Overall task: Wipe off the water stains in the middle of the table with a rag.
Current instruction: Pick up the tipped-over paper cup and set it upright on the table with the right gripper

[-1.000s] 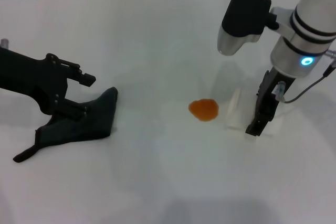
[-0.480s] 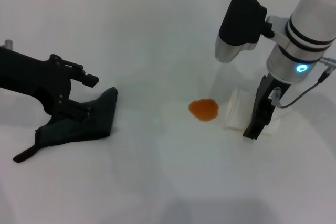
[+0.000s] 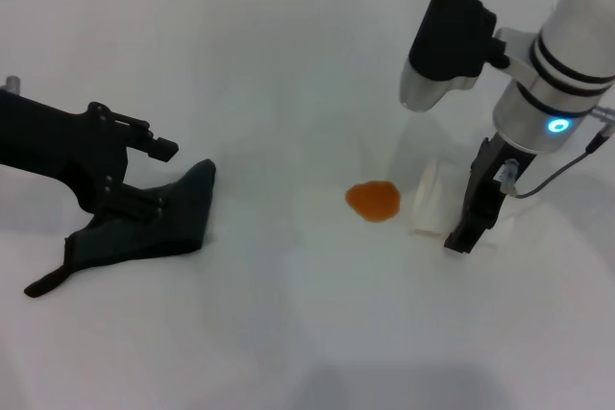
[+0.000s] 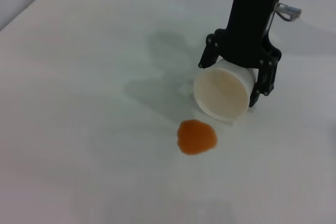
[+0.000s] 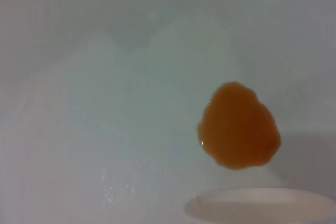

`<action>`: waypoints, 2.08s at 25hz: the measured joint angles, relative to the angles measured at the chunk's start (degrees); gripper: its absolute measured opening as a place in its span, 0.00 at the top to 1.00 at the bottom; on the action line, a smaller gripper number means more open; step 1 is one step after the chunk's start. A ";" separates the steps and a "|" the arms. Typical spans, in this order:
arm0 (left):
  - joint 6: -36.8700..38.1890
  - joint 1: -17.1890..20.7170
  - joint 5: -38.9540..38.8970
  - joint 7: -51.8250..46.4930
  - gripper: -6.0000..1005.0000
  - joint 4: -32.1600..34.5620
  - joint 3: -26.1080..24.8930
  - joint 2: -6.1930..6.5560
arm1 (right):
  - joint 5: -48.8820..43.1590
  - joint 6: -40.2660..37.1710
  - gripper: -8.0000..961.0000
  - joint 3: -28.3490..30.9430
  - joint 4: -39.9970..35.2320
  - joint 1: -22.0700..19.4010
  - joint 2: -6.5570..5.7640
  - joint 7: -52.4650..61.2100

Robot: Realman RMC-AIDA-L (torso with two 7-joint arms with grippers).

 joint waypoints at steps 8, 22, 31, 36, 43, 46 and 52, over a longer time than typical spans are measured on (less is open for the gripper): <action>0.09 0.08 0.00 -0.04 0.30 0.00 -0.04 0.33 | 1.81 -1.08 0.21 7.76 -14.46 -10.90 -0.43 -3.16; 0.48 -0.59 -0.56 -0.57 0.31 0.46 -2.13 1.24 | 43.17 13.63 0.31 21.82 -10.51 -33.17 -0.51 -38.29; 0.55 -0.68 -0.62 -0.63 0.31 0.89 -4.22 1.21 | 68.98 12.46 0.36 21.56 15.22 -33.49 -0.50 -69.65; 0.55 -1.13 -0.64 -0.65 0.32 0.93 -3.97 1.13 | 80.73 10.07 0.37 20.90 26.91 -32.77 -0.23 -85.69; 0.53 -1.68 -0.71 -0.65 0.32 1.28 -3.82 0.60 | 89.68 9.35 0.38 17.88 40.31 -29.12 0.38 -100.02; 0.53 -1.75 -0.71 -0.65 0.32 1.49 -3.66 0.39 | 91.25 9.78 0.38 16.48 42.65 -28.07 0.38 -101.61; 0.36 -2.00 -0.43 -0.65 0.32 1.50 -3.57 -0.12 | 91.53 10.72 0.38 15.73 44.86 -26.57 0.37 -103.48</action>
